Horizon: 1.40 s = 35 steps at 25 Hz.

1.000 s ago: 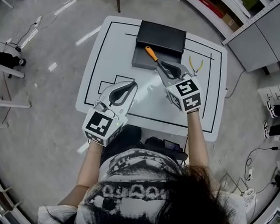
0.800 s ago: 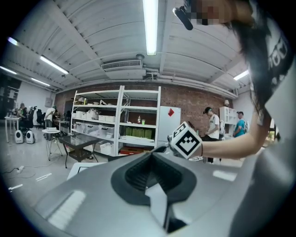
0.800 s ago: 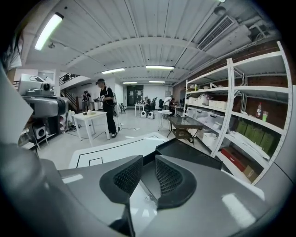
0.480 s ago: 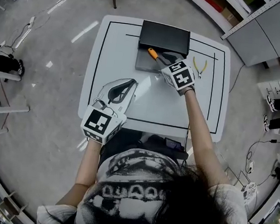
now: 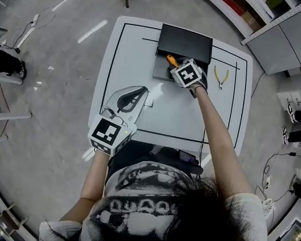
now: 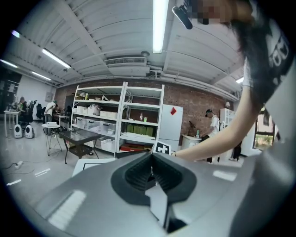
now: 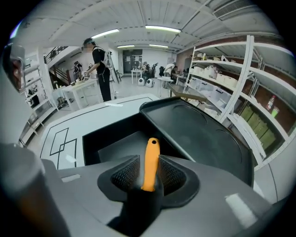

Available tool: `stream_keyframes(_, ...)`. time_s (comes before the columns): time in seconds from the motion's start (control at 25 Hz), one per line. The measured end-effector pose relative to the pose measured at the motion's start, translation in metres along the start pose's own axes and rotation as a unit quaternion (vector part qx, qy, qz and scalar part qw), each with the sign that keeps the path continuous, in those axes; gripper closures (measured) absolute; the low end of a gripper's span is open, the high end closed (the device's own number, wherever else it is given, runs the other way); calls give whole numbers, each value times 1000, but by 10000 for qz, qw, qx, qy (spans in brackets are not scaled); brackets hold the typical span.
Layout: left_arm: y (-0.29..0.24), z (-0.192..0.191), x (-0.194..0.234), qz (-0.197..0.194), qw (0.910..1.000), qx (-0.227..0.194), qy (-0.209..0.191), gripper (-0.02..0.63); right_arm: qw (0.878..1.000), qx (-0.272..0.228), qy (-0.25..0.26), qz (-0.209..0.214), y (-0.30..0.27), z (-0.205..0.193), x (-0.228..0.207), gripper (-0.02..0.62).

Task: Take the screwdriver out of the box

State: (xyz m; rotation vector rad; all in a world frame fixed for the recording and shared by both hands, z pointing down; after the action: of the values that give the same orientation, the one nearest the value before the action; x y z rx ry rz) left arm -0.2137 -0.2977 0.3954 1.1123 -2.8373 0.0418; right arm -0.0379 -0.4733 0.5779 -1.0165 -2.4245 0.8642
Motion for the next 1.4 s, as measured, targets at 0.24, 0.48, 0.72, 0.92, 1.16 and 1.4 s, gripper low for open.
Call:
stream_keyframes(0.24, 6, -4, 16, 89, 10000, 19, 21, 606, 9998, 155, -72, -87, -17, -2, -1, 482)
stream_keyframes(0.48, 9, -6, 26, 143, 9999, 26, 57, 606, 9973, 422, -582, -153, -18, -6, -4, 483)
stream_keyframes(0.72, 12, -10, 25, 125, 9998, 80, 98, 606, 9978, 274, -570, -214, -16, -8, -2, 494)
stream_keyframes(0.92, 16, -9, 26, 188, 9997, 96, 97, 606, 9996, 190, -158, -102, -10, -2, 7, 494)
stream_keyframes(1.16, 19, -10, 22, 295, 9995, 112, 89, 606, 9991, -402, 127, -87, 16, 23, 14, 494)
stream_keyframes(1.4, 18, -7, 10, 302, 9995, 102, 48, 606, 9942, -1063, 105, -157, 50, 45, 21, 494)
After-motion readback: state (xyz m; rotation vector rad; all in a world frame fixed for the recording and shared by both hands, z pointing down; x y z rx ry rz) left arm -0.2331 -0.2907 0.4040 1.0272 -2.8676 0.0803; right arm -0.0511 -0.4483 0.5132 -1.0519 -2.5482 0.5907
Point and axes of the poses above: the fingertips, and each gripper's own axes: y backward along the fingers, x to its left, z out of its top, the point moved 7 cm from there along y, backward along the fingers, and after that the axes turned 15 degrees about -x, right-handed, at the moved point
